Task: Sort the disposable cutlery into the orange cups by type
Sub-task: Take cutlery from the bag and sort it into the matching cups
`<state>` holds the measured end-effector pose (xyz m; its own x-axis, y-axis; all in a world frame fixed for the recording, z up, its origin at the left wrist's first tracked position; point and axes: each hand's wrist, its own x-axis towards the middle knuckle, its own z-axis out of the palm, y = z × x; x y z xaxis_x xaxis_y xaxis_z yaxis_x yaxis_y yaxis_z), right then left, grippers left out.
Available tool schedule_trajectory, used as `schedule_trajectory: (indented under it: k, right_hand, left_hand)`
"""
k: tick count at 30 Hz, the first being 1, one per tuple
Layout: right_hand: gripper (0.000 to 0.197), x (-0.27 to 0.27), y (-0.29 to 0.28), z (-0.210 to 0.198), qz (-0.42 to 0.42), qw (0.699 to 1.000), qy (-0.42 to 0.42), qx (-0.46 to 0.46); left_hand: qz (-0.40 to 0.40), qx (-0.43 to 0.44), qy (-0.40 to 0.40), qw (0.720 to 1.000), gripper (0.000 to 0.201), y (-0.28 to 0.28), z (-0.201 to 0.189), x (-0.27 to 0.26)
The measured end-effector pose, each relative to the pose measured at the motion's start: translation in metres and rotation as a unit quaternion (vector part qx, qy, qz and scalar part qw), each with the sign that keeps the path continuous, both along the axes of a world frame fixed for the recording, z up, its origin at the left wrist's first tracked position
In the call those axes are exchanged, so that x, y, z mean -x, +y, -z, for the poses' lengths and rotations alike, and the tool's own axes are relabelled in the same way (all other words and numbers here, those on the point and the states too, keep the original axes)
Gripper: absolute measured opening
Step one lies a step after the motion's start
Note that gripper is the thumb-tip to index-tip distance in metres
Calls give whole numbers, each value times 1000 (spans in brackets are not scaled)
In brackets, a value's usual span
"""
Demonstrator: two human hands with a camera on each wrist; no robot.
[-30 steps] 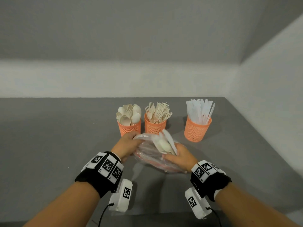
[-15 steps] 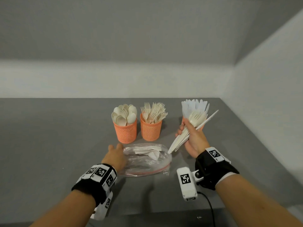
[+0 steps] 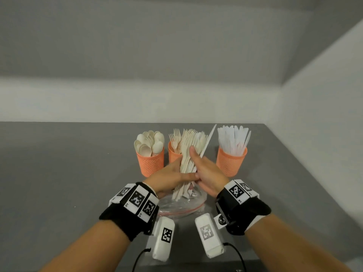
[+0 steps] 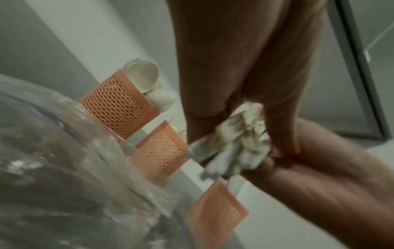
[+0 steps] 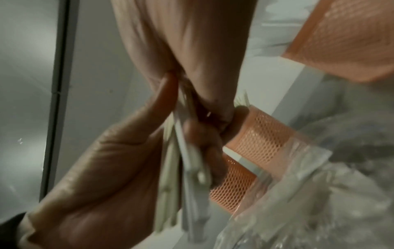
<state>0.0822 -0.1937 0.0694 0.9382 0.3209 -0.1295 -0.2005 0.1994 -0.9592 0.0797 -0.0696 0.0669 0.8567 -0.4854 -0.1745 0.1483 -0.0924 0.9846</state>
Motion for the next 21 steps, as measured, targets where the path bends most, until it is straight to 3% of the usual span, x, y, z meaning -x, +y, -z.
schedule_trajectory:
  k: [3,7,10,14,18,21]
  right_hand:
    - [54,0,-6,-2,-28,992,-29,120]
    - [59,-4,-15,4,-18,975,-52,217]
    - [45,-5,-19,2,3,980,-65,190]
    - [26,-4,-18,-2,38,988,-80,125]
    - [31,-6,-17,-2,46,986,-79,139]
    - [29,-7,-19,-3,71,990,-68,102]
  left_hand:
    - [22,17,-4,1000,47,2,4,4]
    - [-42,66,-4,997,9,1,5,7]
    - [-81,77,-29,993,10,0,8,6]
    - [-67,80,-19,994,8,-5,11,6]
    - [-85,132,44,987,17,-5,11,4]
    - [-92,155,65,981,21,-3,12,4]
